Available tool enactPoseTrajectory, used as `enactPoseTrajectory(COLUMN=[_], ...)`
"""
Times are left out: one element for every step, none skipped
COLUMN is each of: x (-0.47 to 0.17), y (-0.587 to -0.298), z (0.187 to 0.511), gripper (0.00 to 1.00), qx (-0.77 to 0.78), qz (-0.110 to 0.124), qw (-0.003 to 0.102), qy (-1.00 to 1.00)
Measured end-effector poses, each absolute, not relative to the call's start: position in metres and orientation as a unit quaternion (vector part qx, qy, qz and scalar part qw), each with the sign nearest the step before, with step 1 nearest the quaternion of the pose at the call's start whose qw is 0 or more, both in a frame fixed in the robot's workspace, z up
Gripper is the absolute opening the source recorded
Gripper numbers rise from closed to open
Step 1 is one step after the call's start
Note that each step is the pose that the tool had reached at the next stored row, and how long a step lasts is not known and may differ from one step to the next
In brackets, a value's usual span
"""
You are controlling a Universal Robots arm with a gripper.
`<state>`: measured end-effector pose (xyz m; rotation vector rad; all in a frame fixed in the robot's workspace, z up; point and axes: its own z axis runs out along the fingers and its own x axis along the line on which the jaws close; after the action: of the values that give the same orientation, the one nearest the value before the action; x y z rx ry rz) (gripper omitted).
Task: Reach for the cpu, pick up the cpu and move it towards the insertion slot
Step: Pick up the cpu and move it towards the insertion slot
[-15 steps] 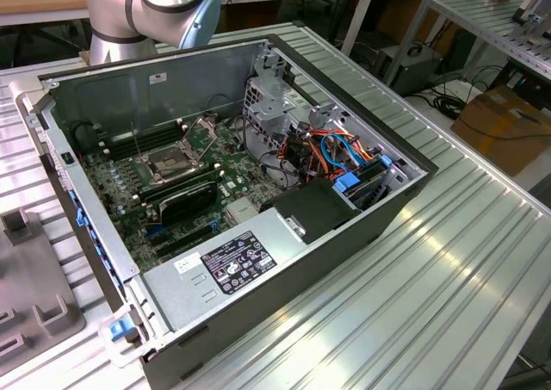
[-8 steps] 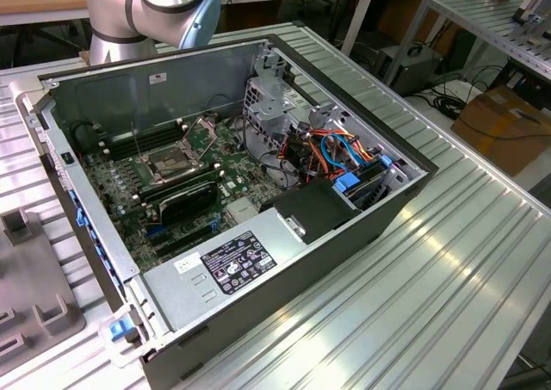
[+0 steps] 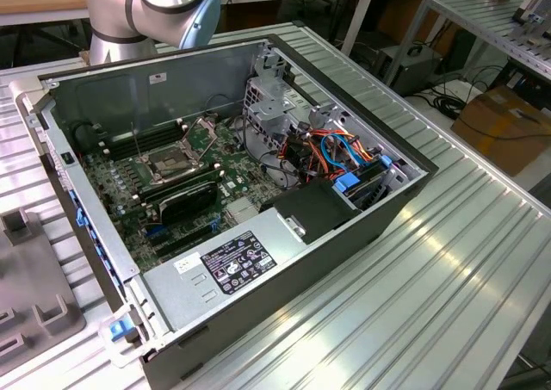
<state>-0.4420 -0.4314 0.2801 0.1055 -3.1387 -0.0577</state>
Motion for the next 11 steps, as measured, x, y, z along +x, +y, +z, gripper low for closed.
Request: enactPoseTrajectory(x=[-0.442,-0.442,-0.442,-0.442,-0.442,-0.442,-0.442,-0.442,-0.442,-0.442,-0.442], y=[-0.431,-0.431,-0.431,-0.431,-0.431,-0.431,-0.431,-0.431,-0.431,-0.432,-0.432], z=[0.277,0.275,0.273,0.271,0.270,0.268,0.266,0.265,0.265,0.264,0.263], gripper=[0.73,0.73,0.73,0.73,0.73,0.73,0.73,0.73,0.73,0.73,0.73], qx=[0.034,0.034,0.034,0.034,0.034,0.034,0.034,0.034,0.034,0.034,0.034], qz=[-0.018,-0.018,-0.018,-0.018,-0.018,-0.018,-0.018,-0.018,-0.018,-0.018,-0.018], qw=[0.000,0.000,0.000,0.000,0.000,0.000,0.000,0.000,0.000,0.000,0.000], qy=[-0.999,-0.999,-0.999,-0.999,-0.999,-0.999,-0.999,-0.999,-0.999,-0.999,-0.999])
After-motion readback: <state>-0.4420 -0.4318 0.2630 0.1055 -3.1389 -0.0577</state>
